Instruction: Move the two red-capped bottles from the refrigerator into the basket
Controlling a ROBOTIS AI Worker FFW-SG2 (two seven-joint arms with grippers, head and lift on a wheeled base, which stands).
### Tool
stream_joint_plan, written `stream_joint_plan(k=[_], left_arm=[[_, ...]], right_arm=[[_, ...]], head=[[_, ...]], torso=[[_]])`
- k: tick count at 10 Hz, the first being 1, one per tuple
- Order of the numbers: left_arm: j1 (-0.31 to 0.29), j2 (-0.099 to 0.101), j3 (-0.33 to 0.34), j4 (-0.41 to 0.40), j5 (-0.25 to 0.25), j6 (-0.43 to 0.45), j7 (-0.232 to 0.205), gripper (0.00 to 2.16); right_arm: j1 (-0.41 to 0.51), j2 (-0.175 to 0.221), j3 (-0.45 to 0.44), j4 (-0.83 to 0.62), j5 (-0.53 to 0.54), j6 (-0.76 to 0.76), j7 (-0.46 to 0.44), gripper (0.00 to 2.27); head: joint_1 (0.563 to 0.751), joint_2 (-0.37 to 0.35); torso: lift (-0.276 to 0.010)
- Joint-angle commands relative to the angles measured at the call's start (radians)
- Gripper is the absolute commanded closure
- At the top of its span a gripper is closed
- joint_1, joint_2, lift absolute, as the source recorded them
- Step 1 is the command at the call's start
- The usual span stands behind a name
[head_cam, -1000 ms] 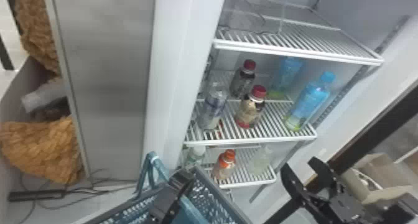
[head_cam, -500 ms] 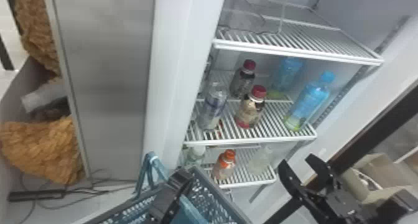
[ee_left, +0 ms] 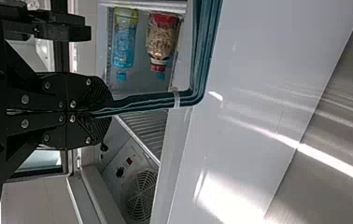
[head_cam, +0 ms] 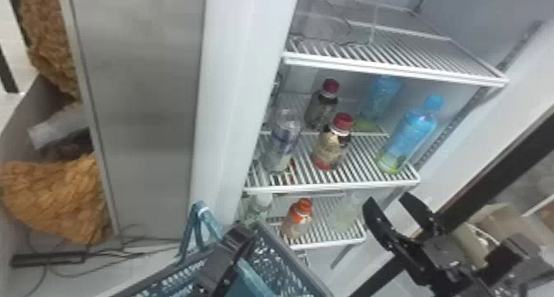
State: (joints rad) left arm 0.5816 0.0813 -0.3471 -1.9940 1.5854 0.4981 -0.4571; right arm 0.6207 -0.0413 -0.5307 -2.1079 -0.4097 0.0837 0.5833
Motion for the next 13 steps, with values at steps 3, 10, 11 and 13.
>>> stream_joint_plan(k=[3, 10, 11, 13], left_arm=[[0.000, 0.000, 0.002, 0.000, 0.002, -0.002, 0.000, 1.20], [-0.002, 0.002, 0.004, 0.000, 0.002, -0.005, 0.000, 1.20], [-0.002, 0.002, 0.004, 0.000, 0.002, -0.005, 0.000, 1.20], [-0.002, 0.002, 0.006, 0.000, 0.002, -0.005, 0.000, 1.20]], right_arm=[[-0.073, 0.000, 0.008, -0.002, 0.057, 0.044, -0.011, 0.14], [-0.233, -0.035, 0.082, 0.097, 0.117, 0.110, -0.037, 0.14], [-0.262, -0.048, 0.108, 0.121, 0.121, 0.115, -0.039, 0.14], [-0.312, -0.063, 0.140, 0.158, 0.123, 0.130, -0.046, 0.14]], head=[[0.695, -0.350], [0.695, -0.350], [0.695, -0.350], [0.695, -0.350]], torso=[[0.000], [0.000], [0.000], [0.000]])
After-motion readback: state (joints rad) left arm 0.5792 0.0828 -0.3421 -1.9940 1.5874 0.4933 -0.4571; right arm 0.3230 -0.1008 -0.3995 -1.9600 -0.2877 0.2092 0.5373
